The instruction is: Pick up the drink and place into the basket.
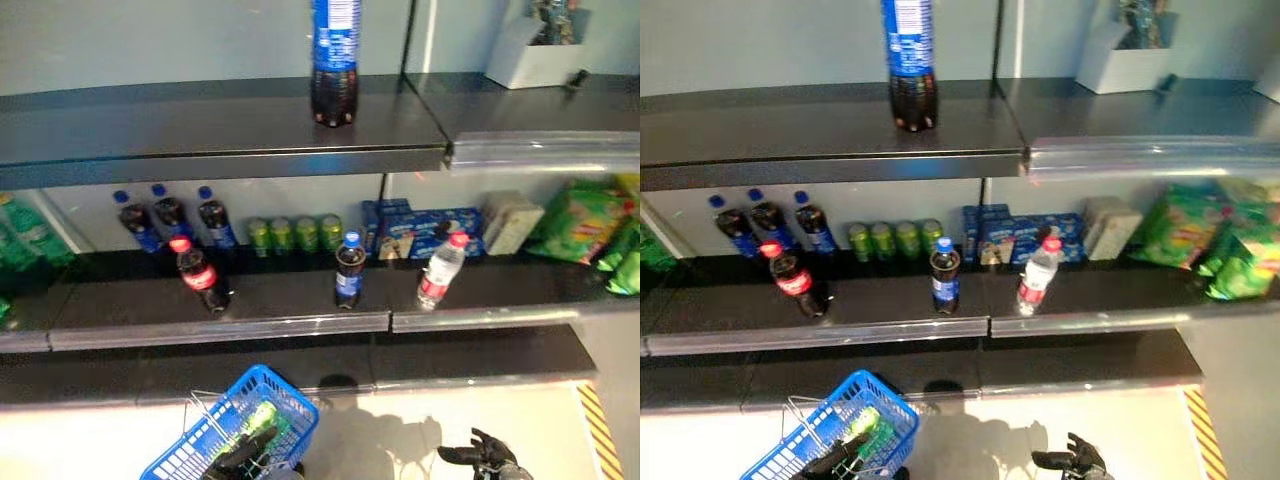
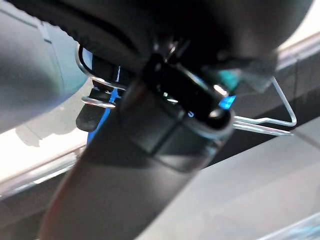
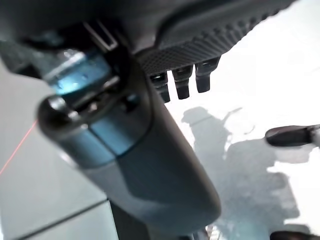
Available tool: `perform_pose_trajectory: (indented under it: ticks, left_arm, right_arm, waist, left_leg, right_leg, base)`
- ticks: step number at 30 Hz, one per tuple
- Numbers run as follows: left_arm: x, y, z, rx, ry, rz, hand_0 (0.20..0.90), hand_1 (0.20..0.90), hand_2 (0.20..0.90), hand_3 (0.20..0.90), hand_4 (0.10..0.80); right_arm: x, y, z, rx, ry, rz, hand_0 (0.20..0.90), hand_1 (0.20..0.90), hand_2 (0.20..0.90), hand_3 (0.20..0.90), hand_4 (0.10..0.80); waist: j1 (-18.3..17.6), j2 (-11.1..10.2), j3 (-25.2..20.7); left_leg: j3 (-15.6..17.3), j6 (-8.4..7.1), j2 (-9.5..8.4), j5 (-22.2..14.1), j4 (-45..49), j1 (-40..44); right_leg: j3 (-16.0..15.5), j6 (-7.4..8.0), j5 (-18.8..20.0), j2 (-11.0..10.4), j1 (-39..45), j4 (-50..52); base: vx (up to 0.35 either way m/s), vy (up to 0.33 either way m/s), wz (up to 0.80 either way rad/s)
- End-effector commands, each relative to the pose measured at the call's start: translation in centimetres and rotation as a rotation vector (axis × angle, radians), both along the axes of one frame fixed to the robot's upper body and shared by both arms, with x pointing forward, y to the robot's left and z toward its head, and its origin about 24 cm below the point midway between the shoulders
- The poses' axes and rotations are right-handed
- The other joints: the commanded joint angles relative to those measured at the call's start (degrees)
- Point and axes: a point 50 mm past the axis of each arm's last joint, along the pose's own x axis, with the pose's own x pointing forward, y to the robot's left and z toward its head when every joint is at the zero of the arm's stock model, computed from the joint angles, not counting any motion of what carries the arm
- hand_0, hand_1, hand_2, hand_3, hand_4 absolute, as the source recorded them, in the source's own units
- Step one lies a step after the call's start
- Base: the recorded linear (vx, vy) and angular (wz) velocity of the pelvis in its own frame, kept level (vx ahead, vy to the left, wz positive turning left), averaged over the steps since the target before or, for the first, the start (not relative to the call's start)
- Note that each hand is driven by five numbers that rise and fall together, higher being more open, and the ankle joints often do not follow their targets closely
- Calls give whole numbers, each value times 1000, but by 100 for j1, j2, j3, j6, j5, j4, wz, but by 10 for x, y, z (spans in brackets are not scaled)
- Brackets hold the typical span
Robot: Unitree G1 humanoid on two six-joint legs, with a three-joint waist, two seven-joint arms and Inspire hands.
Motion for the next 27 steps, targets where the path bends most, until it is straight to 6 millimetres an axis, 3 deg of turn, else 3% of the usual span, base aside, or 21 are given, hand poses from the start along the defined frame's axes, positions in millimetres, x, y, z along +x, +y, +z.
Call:
perform_pose_trajectory:
  ticks: [1,3,6,13,20,23,24,25,26,27]
  left_arm:
    - [68,14,32,20,-324,-70,300,300,300,200,100]
    - [71,12,32,21,-326,-70,300,300,300,200,100]
    - [72,13,31,27,-325,-53,300,300,300,200,100]
    - [59,20,28,41,-301,-35,300,300,300,200,100]
    - [55,23,28,36,-296,-24,300,300,300,200,100]
    - [55,29,30,47,-288,-48,300,300,300,200,100]
    - [57,30,31,57,-286,-56,300,300,300,200,100]
    - [58,31,31,63,-287,-61,300,300,300,200,100]
    - [61,32,33,69,-291,-74,300,300,300,200,100]
    - [64,32,34,68,-298,-86,300,300,300,200,100]
  right_arm:
    - [-5,-6,1,-36,-17,-26,900,900,900,900,800]
    - [-6,-7,2,-34,-18,-27,900,900,900,900,800]
    - [-8,-9,1,-36,-6,-17,900,900,900,900,800]
    - [-15,-10,0,-37,10,-6,900,900,900,900,800]
    - [-13,-12,1,-48,20,-10,900,900,900,900,800]
    - [-17,-16,1,-61,32,-42,900,900,900,900,800]
    - [-19,-15,0,-57,32,-53,900,900,900,900,800]
    - [-20,-15,0,-53,29,-60,900,900,900,900,800]
    - [-21,-15,0,-49,27,-63,900,900,900,900,800]
    - [-23,-16,0,-47,24,-73,900,900,900,900,800]
  waist:
    - [-25,-166,-132]
    - [-79,-136,-145]
    - [-131,-106,-182]
    - [-132,-4,-205]
    - [-109,11,-125]
    - [-151,-74,1]
    - [-205,-98,65]
    - [-246,-115,89]
    - [-346,-128,153]
    - [-385,-143,179]
  left_leg:
    - [1461,-214,328,-365,276,459]
    - [1716,-295,503,-178,-19,554]
    - [1792,-348,537,-93,-247,667]
    - [1874,-349,469,-56,-488,832]
    - [1751,-203,273,-188,-434,855]
    - [1659,48,28,-445,-135,811]
    - [1571,120,-31,-515,-43,792]
    - [1511,158,-54,-549,8,752]
    - [1443,194,-52,-595,70,745]
    - [1381,187,-40,-606,139,712]
  right_leg:
    - [-469,54,544,-239,-452,208]
    - [-728,72,556,-247,-387,134]
    - [-818,90,571,-249,-368,90]
    - [-849,175,686,-326,-329,-42]
    - [-759,238,571,-457,-418,314]
    - [-511,383,511,-650,-907,1642]
    - [-302,430,694,-666,-1265,2211]
    - [-158,441,832,-644,-1498,2465]
    - [179,408,861,-591,-1730,2695]
    - [354,356,753,-585,-1715,2501]
  base:
    - [9,-64,110]
    - [-20,-16,138]
    - [-4,23,64]
    - [18,79,9]
    - [13,176,-7]
    - [31,237,0]
    - [-8,122,26]
    - [-21,51,57]
    - [-9,-33,77]
    - [4,-127,91]
